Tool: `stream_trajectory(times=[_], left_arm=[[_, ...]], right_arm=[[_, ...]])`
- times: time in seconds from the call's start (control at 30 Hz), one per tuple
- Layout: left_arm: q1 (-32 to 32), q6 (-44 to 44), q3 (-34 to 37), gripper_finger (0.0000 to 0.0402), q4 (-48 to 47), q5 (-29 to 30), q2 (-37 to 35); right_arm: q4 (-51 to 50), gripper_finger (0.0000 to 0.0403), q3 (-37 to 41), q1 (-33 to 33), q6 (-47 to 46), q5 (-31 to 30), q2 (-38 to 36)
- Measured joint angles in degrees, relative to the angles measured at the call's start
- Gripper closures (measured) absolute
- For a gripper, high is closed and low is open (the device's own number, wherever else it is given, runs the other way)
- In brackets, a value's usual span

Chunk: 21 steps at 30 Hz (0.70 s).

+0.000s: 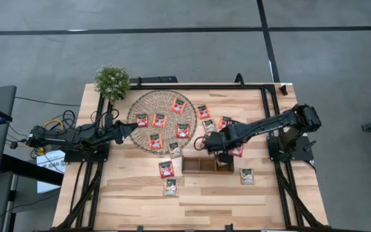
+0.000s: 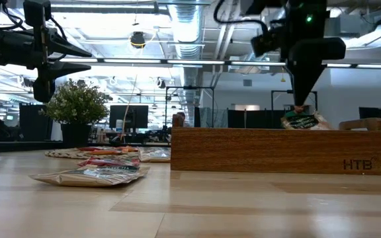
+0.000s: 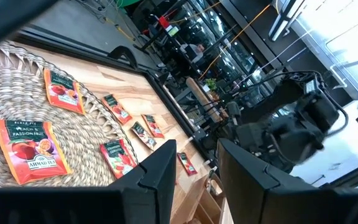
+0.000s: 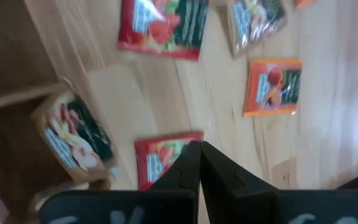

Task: Pick & Place Tea
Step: Put the brown tea bag into the right slot of the wooden organizer

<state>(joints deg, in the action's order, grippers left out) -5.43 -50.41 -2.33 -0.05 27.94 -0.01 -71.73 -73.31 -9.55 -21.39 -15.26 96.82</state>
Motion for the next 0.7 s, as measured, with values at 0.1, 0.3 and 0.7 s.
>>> stream_trajectory(times=[0.1, 0.3, 0.7], left_arm=[[-0.02, 0.02, 0.0, 0.0291, 0.0, 0.02, 0.0], [-0.01, 0.09, 0.0, 0.0291, 0.0, 0.02, 0.0], [0.0, 0.07, 0.0, 0.0291, -0.02, 0.15, 0.0]], right_arm=[[0.45, 0.0403, 0.46, 1.46, 1.85, 1.61, -0.05], [3.37, 0.0403, 3.51, 1.93, 2.59, 4.09, -0.05], [8.87, 0.0403, 5.51, 2.2, 4.94, 6.79, 1.37]])
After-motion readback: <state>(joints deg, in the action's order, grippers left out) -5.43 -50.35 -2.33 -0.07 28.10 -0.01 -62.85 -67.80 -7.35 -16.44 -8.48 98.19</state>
